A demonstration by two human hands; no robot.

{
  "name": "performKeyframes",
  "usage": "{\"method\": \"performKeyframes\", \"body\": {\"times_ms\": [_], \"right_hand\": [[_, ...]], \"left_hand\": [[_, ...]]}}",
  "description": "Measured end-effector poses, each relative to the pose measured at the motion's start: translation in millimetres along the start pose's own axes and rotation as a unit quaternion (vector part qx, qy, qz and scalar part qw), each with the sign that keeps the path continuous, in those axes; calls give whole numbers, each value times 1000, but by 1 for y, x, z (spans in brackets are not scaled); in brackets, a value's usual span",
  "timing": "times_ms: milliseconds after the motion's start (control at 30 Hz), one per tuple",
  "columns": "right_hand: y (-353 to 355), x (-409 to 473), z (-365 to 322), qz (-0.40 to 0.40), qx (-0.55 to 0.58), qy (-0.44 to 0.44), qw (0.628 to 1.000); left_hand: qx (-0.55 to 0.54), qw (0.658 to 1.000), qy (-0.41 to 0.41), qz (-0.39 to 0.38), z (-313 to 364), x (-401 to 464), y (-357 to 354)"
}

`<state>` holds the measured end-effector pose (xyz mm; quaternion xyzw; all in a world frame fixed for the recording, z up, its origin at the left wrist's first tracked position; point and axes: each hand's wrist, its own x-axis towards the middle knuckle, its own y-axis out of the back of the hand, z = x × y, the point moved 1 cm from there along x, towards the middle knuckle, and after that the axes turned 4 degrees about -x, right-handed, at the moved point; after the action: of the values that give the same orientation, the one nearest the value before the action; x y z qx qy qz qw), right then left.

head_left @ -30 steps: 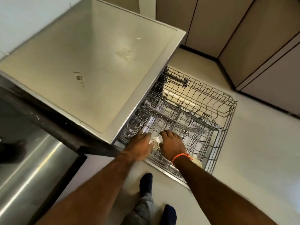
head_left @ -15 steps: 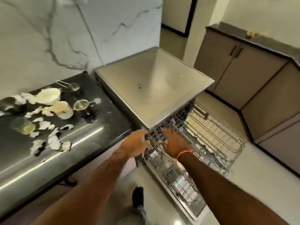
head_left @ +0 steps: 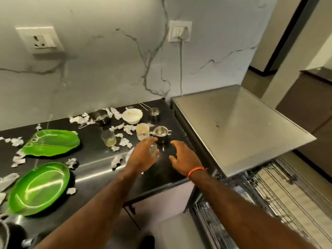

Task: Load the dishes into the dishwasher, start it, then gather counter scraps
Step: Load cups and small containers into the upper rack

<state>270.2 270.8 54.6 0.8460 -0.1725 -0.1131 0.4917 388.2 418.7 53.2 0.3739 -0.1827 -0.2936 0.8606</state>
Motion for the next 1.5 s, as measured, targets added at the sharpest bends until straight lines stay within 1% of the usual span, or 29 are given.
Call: {"method": "performKeyframes", "body": {"times_ms": [100, 200, 267, 400, 500, 567, 800, 900, 967, 1067, 1133, 1233, 1300, 1367, 1433, 1500], "right_hand": [[-5, 43, -33, 10, 13, 19, 1000], [-12, 86, -59, 11, 43, 17, 999], [-18, 108, -70, 9, 54, 8, 998], [-35, 136, -82, -17, 56, -42, 997], [-47, 144, -85, -51, 97, -74, 991], [-50, 144, -84, -64, 122, -82, 987], [-44, 134, -79, -70, 144, -77, 984], [-47, 117, -76, -64, 132, -64, 987], [-48, 102, -73, -63, 131, -50, 988], [-44, 81, -64, -50, 147, -37, 987], [-38, 64, -56, -35, 155, -36, 987], [-25, 38, -37, -8, 163, -41, 986], [-15, 19, -20, 11, 177, -43, 983], [-5, 0, 0, 35, 217, -46, 974], [5, -19, 19, 71, 268, -57, 959], [16, -40, 44, 109, 312, -86, 940]], "left_hand": [[6, 999, -2, 41, -28, 26, 30], [-11, 999, 9, 47, -49, 55, 52], [-18, 999, 20, 20, -62, 72, 58], [-18, 996, 53, -74, -88, 103, 59], [-4, 991, 36, -131, -99, 118, 53], [5, 989, 23, -143, -102, 123, 49], [-17, 997, 4, -74, -107, 116, 46], [-15, 998, -15, -58, -101, 100, 47], [-23, 998, -10, -51, -94, 85, 46], [-71, 997, 18, -18, -74, 61, 43], [-125, 992, 35, 0, -56, 45, 40], [-246, 966, 73, -26, -21, 27, 33], [-350, 929, 110, -38, 4, 17, 24], [-445, 883, 142, -50, 29, 8, 9], [-504, 845, 163, -73, 48, 2, -11], [-542, 814, 184, -99, 68, -4, -35]]}}
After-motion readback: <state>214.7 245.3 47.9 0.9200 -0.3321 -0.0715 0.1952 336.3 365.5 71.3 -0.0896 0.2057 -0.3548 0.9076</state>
